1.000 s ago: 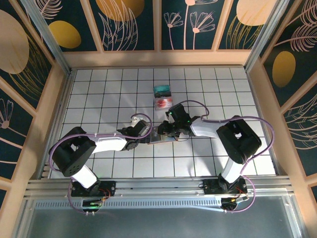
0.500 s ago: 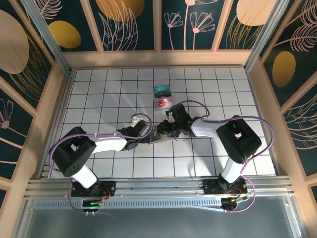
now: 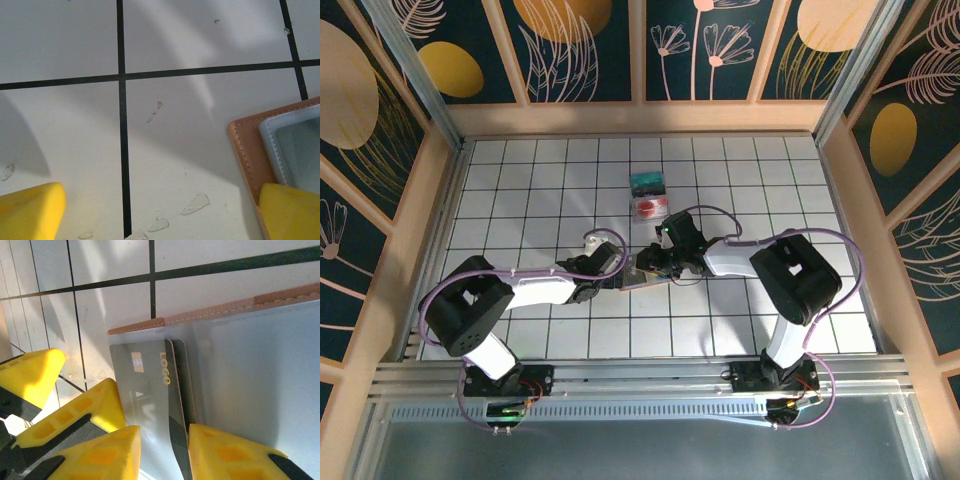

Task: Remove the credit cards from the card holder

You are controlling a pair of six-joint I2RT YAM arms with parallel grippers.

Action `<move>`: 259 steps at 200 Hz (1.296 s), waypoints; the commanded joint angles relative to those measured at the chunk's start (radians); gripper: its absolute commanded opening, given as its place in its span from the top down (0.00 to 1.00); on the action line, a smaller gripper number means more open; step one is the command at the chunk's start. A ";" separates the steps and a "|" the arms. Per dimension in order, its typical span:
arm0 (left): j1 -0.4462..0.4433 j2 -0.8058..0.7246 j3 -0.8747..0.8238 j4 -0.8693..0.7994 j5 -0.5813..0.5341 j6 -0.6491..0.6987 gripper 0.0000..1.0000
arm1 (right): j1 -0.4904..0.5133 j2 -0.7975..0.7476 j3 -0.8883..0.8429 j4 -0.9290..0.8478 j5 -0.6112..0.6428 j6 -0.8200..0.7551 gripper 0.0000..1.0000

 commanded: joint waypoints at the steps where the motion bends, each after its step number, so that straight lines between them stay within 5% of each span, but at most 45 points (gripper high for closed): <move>1: -0.007 0.011 -0.011 -0.045 0.003 -0.012 0.01 | -0.005 0.025 -0.016 0.008 0.010 0.000 0.68; 135: -0.006 -0.004 -0.012 -0.063 -0.023 -0.041 0.01 | -0.004 0.007 -0.023 0.027 -0.024 0.003 0.74; 259: -0.006 0.044 -0.006 -0.049 -0.003 -0.026 0.01 | -0.027 -0.016 -0.079 0.268 -0.190 0.075 0.75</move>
